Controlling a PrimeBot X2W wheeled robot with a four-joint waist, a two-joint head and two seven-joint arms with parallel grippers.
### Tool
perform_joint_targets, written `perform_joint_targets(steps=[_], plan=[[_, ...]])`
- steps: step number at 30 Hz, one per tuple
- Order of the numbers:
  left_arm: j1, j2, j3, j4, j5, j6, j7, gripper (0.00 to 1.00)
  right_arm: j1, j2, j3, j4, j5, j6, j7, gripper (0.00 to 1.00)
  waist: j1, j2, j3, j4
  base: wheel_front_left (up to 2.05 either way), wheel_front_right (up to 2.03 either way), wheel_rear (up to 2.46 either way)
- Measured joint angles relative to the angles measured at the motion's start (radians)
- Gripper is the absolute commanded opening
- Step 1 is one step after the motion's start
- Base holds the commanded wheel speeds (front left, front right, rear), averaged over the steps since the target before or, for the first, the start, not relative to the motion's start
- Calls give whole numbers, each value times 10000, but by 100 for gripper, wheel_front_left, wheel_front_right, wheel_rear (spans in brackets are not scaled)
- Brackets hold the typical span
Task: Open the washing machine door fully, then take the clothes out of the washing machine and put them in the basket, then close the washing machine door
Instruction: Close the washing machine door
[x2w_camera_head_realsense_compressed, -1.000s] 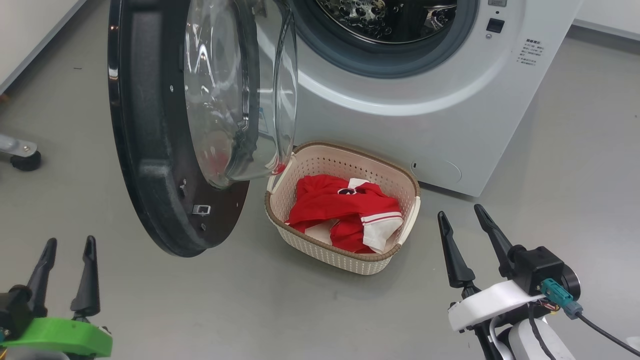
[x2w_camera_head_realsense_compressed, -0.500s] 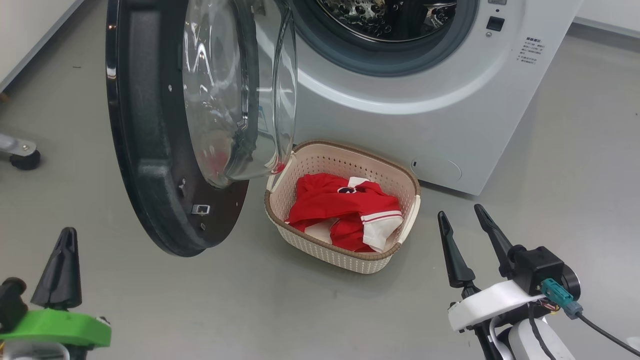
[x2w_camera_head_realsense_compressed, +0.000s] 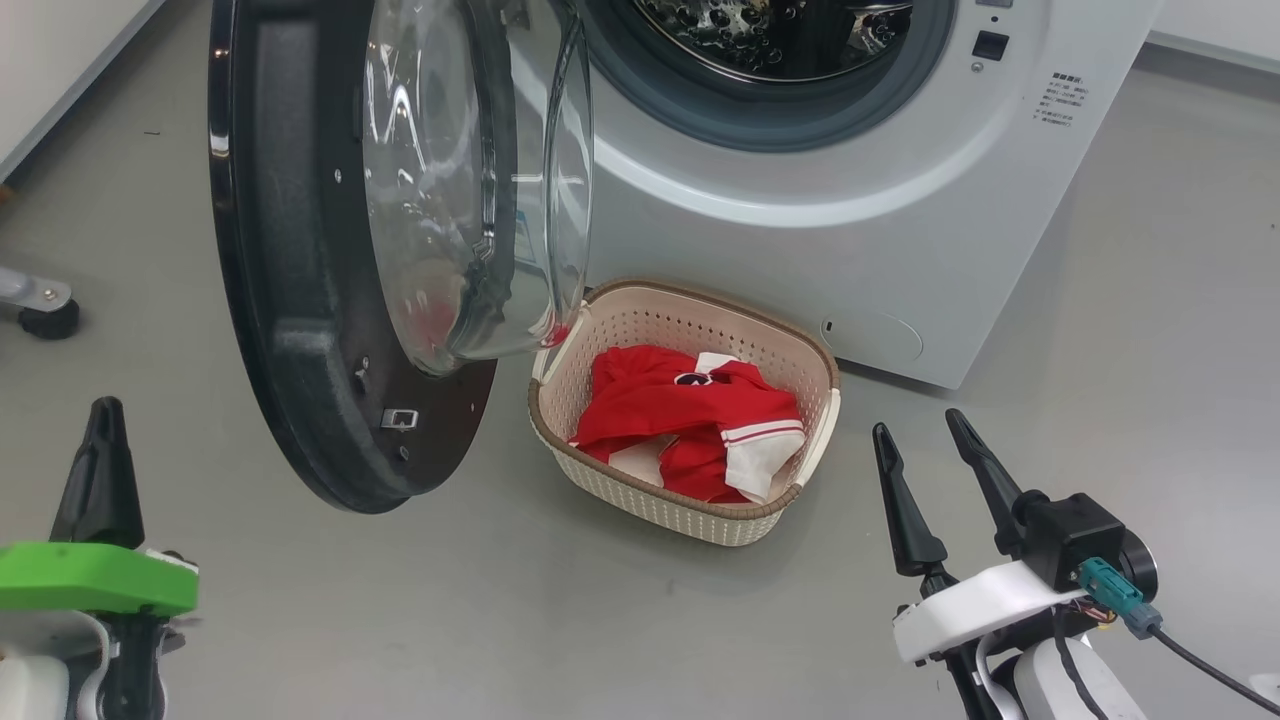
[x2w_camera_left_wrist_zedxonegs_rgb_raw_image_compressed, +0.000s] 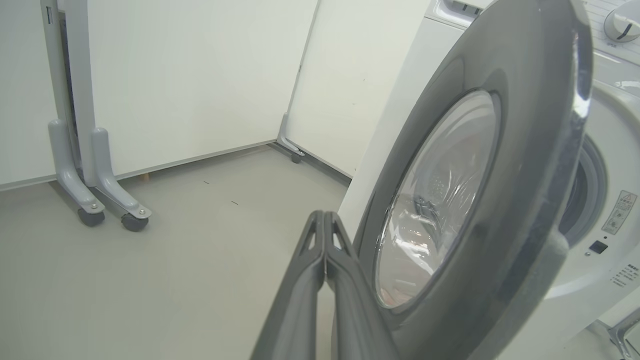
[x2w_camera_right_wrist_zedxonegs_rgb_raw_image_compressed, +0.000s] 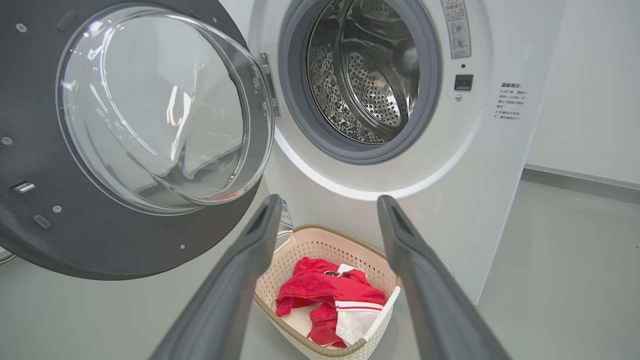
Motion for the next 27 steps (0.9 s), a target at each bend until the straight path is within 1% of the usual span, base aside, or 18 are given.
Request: perform_joint_targets(steps=[3, 4, 8, 14, 16, 18, 21, 25, 27], plan=[[-180, -232, 159, 81, -1024, 0, 516, 0, -1, 2, 17, 2, 0, 0, 0, 100, 0, 0, 24, -30, 0, 0, 0], [-180, -232, 159, 81, -1024, 0, 516, 0, -1, 2, 17, 2, 0, 0, 0, 100, 0, 0, 24, -30, 0, 0, 0], [-412, -773, 591, 219, -2665, 0, 1277, 0, -2, 2, 17, 2, 0, 0, 0, 100, 0, 0, 56, -85, 0, 0, 0], [-747, -1373, 1260, 562, -4627, 33, 2383, 0, -4, 2, 36, 6, 0, 0, 0, 100, 0, 0, 121, -173, 0, 0, 0], [-895, -1547, 1555, 702, -5331, 222, 2736, 0, -5, 2, 52, 15, 0, 0, 0, 100, 0, 0, 139, -204, 0, 0, 0], [-1088, -1854, 1998, 792, -6355, 435, 3076, 0, -6, 4, 63, 33, 0, 0, 0, 100, 0, 0, 152, -233, 0, 0, 0], [-1355, -1973, 2249, 888, -7578, 825, 3822, 0, -8, 4, 75, 50, 0, 0, 0, 100, 0, 0, 158, -282, 0, 0, 0], [-1507, -1962, 2412, 943, -8589, 1317, 4635, 0, -9, 2, 75, 88, 0, 0, 0, 100, 0, 0, 147, -343, 0, 0, 0], [-1529, -1962, 2439, 961, -8897, 1576, 4995, 0, -9, 2, 75, 102, 0, 0, 0, 100, 0, 0, 132, -370, 0, 0, 0]])
